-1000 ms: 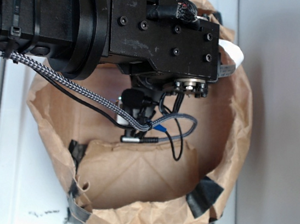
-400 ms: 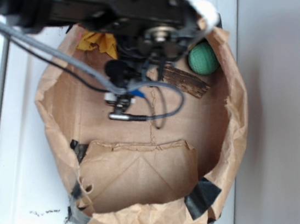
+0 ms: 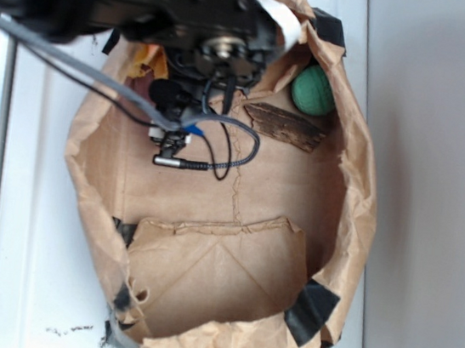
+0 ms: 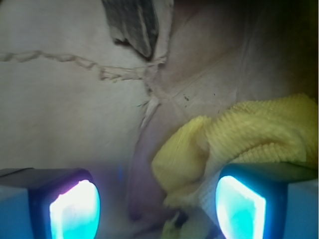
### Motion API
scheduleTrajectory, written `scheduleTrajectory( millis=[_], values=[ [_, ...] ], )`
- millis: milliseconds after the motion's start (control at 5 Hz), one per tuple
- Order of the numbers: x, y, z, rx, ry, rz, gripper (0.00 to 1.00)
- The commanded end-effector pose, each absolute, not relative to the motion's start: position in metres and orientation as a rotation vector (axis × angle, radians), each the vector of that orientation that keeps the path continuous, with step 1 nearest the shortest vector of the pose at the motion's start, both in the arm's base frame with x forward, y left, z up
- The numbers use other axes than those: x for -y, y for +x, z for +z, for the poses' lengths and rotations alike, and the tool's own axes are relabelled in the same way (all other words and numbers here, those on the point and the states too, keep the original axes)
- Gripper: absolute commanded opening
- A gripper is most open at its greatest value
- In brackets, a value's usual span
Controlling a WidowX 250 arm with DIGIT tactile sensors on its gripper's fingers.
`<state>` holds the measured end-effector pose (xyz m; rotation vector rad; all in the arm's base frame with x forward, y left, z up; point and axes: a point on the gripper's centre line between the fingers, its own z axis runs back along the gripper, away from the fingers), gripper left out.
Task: Grab the yellow cloth.
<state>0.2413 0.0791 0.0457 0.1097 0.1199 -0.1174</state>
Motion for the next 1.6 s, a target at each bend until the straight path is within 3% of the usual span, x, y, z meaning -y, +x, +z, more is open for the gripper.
scheduleTrajectory(
  millis=[0,200,400,1400],
  values=[
    [-0.113,0.269,0.022,-0.131,0.203,-0.028,1.0],
    [-0.112,0.275,0.018,-0.12,0.223,-0.017,0.14],
    [-0.109,0.274,0.019,-0.111,0.241,-0.031,0.0],
    [-0.1,0.269,0.034,-0.037,0.261,-0.072,0.0]
  ],
)
